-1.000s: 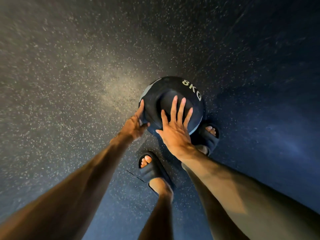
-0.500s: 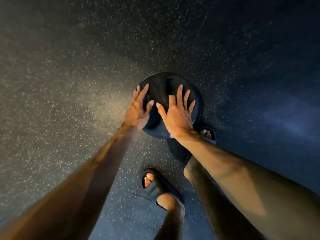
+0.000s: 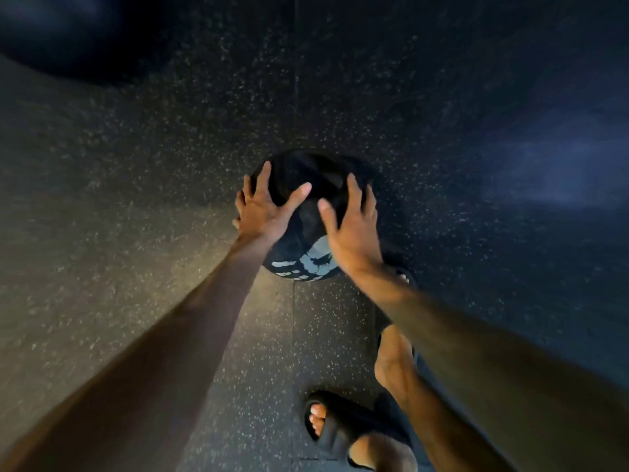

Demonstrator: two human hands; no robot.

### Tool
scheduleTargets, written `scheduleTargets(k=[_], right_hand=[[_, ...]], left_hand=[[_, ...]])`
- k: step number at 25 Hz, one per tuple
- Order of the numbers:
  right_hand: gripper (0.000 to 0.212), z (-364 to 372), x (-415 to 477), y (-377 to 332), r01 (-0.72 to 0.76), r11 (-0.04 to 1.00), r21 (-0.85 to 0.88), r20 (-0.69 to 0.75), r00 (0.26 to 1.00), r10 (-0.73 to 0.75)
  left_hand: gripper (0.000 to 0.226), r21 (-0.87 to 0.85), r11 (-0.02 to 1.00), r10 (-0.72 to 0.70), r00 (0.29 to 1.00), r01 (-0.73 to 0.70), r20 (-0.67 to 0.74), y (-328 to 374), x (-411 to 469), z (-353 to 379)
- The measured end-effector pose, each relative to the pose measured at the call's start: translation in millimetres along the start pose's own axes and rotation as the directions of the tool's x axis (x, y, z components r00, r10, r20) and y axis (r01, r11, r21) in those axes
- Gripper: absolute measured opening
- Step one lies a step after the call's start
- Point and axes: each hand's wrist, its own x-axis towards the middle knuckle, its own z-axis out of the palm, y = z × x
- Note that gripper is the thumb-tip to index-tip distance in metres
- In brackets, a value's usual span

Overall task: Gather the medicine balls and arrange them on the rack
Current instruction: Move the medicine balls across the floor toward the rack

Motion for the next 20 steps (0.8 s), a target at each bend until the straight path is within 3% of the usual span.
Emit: scheduleTargets(k=[2,5,9,10,12,14,15,20], right_hand=[[0.085,4.6,-4.0,0.9,0.016,0.999,-0.034,-0.032,0.999,-0.017],[0.084,0.3,30.2,-10.2,-0.071,0.997,0.023,-0.041,0.997,0.072],[0.087,-39.1,114.9,-35.8,-0.254,0.953,0.164,-0.001,0.966,0.258],[0.084,-48.7,126.0,-39.3,-0.233,0.955,0.181,-0.044,0.969,0.245],[0.075,-53.7,123.9,-37.4,-0.044,0.998,0.050,-0.171,0.984,0.052],[0.078,-47.6,106.3,-28.4,0.145,0.984,-0.107,-0.145,0.977,-0.160],[0.082,-48.1,104.4,-22.8,0.169,0.977,-0.127,-0.105,0.977,-0.183],[0.083,-87.1,161.9,-18.5,-0.005,0.999,0.035,-0.062,0.998,0.007]], left_hand=[[0.091,0.031,0.999,0.030,0.999,-0.029,-0.039,28.2,18.0,0.4],[0.080,-0.082,0.989,0.115,0.985,-0.126,-0.132,50.9,33.3,0.5],[0.079,-0.031,0.965,0.259,0.964,-0.261,-0.068,36.5,24.1,-0.5],[0.080,-0.008,0.962,0.272,0.961,-0.272,-0.047,40.4,29.7,-0.6],[0.078,0.006,0.964,0.267,0.963,-0.267,-0.034,64.6,57.5,-1.1],[0.072,0.038,0.960,0.280,0.959,-0.278,-0.044,91.3,84.2,-7.6],[0.070,0.041,0.953,0.302,0.951,-0.300,-0.059,101.5,95.9,-11.8],[0.075,-0.049,0.939,0.338,0.938,-0.342,-0.077,142.1,122.1,-5.7]])
